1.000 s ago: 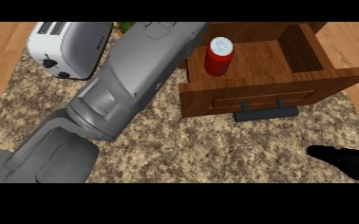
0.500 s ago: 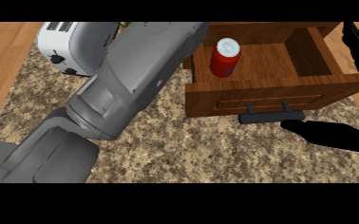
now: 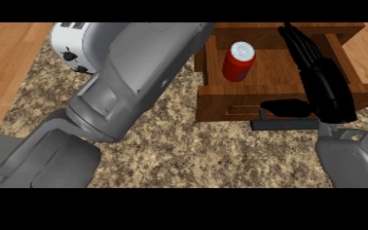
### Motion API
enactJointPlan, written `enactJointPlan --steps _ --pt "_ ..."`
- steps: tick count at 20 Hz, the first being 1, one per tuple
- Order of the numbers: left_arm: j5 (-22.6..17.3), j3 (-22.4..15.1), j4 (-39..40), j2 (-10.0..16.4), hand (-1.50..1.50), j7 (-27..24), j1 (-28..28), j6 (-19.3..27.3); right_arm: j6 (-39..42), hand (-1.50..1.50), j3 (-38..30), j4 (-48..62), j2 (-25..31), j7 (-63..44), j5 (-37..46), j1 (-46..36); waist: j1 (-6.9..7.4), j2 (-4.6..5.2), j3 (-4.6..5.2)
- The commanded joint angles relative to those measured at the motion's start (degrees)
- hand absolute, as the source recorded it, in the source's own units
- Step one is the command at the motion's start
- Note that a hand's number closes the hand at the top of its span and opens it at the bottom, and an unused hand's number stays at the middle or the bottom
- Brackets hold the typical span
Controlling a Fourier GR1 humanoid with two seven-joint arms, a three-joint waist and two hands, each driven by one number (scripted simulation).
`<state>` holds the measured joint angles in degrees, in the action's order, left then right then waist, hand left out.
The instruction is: Pick up the can, place it into the drawer and close the drawer
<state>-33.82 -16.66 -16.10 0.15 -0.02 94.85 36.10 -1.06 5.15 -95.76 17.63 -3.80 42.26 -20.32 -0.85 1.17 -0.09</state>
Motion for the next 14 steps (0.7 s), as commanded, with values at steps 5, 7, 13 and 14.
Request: enactJointPlan --steps 5,7,13,14 --pt "-0.1 2.3 -0.9 1.6 -1.5 0.2 -1.0 -1.8 -8.1 -1.5 2.8 21.4 -4.0 3.0 10.4 -11.0 1.7 -0.3 0.03" --pt "1.1 1.4 -1.5 2.8 -1.5 1.4 -1.6 -2.3 -13.0 -1.5 2.9 26.7 -5.4 5.6 12.4 -11.4 2.03 -0.53 0.02" --pt "2.2 0.9 -5.2 4.8 -1.5 4.0 -3.6 -2.5 -19.6 -1.5 -0.3 42.8 -7.0 4.8 16.6 -20.8 3.37 -0.76 0.05" --pt "2.8 0.7 -5.2 5.6 -1.5 4.1 -4.1 -2.0 -23.3 -1.5 -1.5 46.0 -7.1 7.4 16.1 -20.6 3.64 -0.61 0.02"
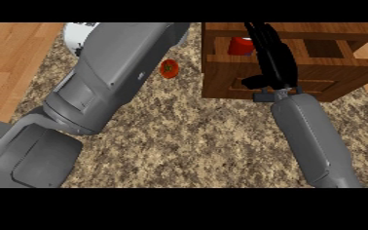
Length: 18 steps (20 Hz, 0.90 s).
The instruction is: Pick up the can, place it into the drawer and close the drawer
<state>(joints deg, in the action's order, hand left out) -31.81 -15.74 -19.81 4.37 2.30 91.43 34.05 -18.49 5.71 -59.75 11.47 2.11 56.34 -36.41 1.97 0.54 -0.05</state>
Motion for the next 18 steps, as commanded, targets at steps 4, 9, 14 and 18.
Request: enactJointPlan --steps 4,9,14,18 --pt "1.5 -0.7 -4.5 4.2 -1.5 3.8 -2.3 -1.5 -11.1 -1.5 -4.1 15.6 -2.4 -1.2 4.1 -10.9 1.45 -0.22 0.01" --pt "2.0 -1.4 -9.1 5.0 -1.5 5.2 -7.3 -2.5 -14.6 -1.5 -7.2 24.8 0.1 2.7 3.6 -17.3 2.05 -0.1 0.01" --pt "2.6 -1.8 -12.7 8.5 -1.5 7.9 -9.3 -3.6 -20.2 -1.5 -8.2 32.4 -1.4 1.4 5.8 -22.6 3.19 0.13 0.0" --pt "2.8 -1.6 -15.5 9.9 -1.5 8.6 -10.2 -4.0 -19.3 -1.5 -9.5 36.4 -0.5 0.7 5.9 -29.1 3.73 0.56 -0.01"
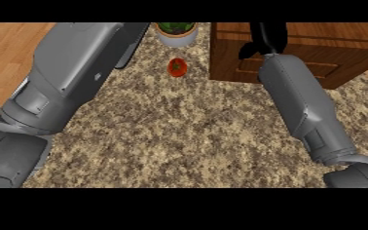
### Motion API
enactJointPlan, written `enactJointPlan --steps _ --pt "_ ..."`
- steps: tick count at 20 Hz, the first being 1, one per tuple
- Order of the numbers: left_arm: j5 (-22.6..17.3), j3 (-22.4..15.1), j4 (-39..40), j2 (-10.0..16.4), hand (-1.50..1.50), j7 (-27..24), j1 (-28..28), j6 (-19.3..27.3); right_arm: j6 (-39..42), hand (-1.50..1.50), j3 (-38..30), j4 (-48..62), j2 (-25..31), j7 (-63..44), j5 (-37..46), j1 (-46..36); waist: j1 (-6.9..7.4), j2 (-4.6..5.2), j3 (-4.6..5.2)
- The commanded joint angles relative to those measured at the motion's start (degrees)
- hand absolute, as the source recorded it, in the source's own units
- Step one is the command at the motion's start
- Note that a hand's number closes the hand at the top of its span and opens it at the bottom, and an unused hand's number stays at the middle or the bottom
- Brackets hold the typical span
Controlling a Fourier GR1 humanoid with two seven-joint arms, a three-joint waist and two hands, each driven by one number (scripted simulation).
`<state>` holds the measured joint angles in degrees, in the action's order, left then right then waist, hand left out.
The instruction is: Pick up the can, place it into the drawer and close the drawer
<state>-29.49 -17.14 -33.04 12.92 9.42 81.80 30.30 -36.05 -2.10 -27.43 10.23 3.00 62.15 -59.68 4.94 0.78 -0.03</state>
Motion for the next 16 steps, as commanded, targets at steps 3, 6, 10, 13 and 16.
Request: enactJointPlan --steps 3,6,10,13,16 --pt "0.6 -0.6 -5.1 3.0 -1.5 2.4 -2.4 -1.6 0.0 -1.5 -2.7 5.7 1.5 -0.7 -0.6 -9.4 1.51 0.2 0.01" --pt "0.8 -0.8 -7.6 3.1 -1.5 2.5 -3.7 -0.6 -1.7 -1.5 -4.3 6.5 1.8 1.9 -2.3 -9.3 1.86 0.36 -0.04" --pt "0.3 -0.9 -10.6 4.0 -1.5 3.3 -7.0 -1.8 0.4 -1.5 -7.1 6.7 0.3 3.8 -5.7 -11.5 2.71 0.35 -0.07" --pt "0.1 -0.3 -11.8 4.1 -1.5 3.1 -8.4 -1.0 -2.2 -1.5 -8.8 5.9 -2.3 8.6 -8.2 -9.7 1.26 0.47 -0.11" --pt "0.4 -1.0 -16.0 6.5 -1.5 4.2 -11.4 -2.1 0.3 -1.5 -10.3 6.6 1.1 11.7 -9.4 -10.5 1.67 0.0 -0.07"
